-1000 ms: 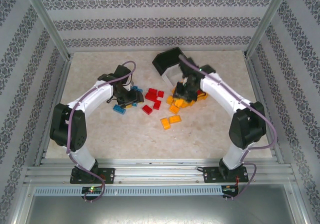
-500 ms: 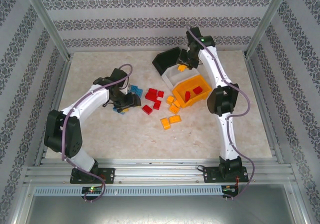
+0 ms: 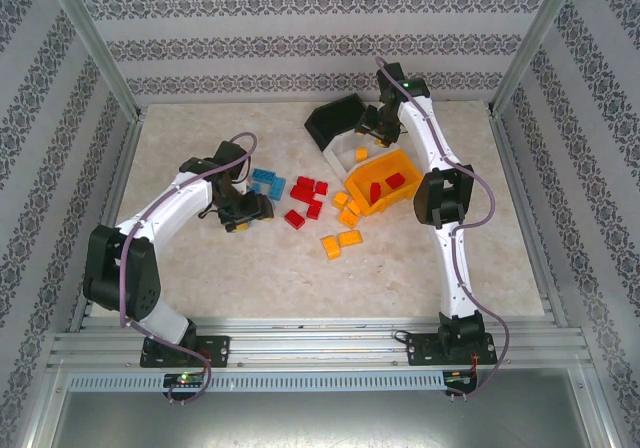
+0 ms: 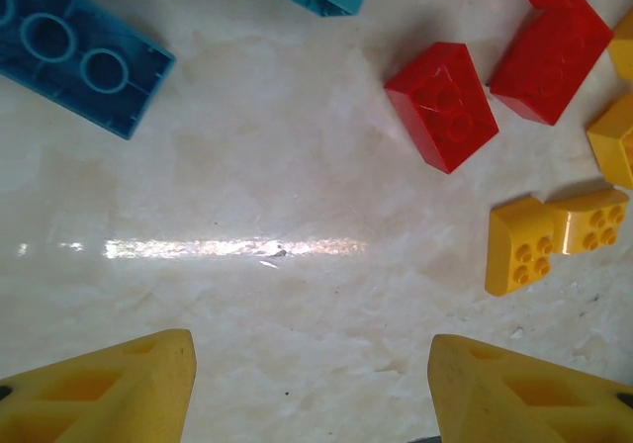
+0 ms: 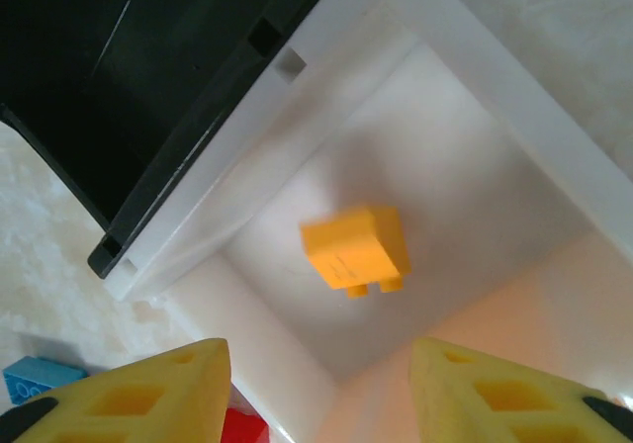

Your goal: Sort the legos into containers by color

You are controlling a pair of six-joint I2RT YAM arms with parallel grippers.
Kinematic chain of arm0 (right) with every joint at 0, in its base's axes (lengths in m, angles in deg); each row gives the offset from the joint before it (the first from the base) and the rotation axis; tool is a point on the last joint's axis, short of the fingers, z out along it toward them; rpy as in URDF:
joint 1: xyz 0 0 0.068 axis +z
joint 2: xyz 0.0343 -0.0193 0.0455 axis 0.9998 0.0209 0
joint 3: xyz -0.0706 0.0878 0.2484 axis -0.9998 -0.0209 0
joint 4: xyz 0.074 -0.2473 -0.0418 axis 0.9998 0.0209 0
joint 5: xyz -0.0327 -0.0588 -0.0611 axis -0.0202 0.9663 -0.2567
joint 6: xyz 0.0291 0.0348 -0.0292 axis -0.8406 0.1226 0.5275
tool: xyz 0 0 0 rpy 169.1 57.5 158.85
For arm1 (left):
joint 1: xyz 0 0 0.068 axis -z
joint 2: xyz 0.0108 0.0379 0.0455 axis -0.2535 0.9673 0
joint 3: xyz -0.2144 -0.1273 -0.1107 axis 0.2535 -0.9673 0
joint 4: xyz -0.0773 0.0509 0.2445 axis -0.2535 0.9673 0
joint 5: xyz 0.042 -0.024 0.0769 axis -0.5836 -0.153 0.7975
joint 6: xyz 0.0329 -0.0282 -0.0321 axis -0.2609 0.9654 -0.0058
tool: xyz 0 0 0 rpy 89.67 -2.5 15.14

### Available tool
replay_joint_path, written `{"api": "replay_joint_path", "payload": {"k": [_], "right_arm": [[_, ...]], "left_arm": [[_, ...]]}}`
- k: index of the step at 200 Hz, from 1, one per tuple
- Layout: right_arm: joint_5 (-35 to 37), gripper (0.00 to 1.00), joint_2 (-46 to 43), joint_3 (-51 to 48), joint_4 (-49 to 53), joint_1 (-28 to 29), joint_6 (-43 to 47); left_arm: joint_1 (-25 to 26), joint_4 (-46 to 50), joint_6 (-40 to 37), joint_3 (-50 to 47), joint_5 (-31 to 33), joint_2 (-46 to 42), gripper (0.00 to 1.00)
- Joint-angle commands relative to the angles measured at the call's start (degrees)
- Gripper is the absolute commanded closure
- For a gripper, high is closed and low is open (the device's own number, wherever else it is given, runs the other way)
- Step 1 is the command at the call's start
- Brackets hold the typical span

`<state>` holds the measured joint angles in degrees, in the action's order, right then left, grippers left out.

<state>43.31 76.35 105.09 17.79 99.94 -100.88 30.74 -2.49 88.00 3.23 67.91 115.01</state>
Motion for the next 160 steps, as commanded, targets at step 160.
{"api": "replay_joint_path", "payload": {"k": [160], "right_arm": [[-0.2, 0.39, -45.7, -59.7, -8.5, 9.4, -0.8]], "left_arm": [[11.1, -5.8, -3.0, 7.7, -8.8, 14.9, 0.37]]}}
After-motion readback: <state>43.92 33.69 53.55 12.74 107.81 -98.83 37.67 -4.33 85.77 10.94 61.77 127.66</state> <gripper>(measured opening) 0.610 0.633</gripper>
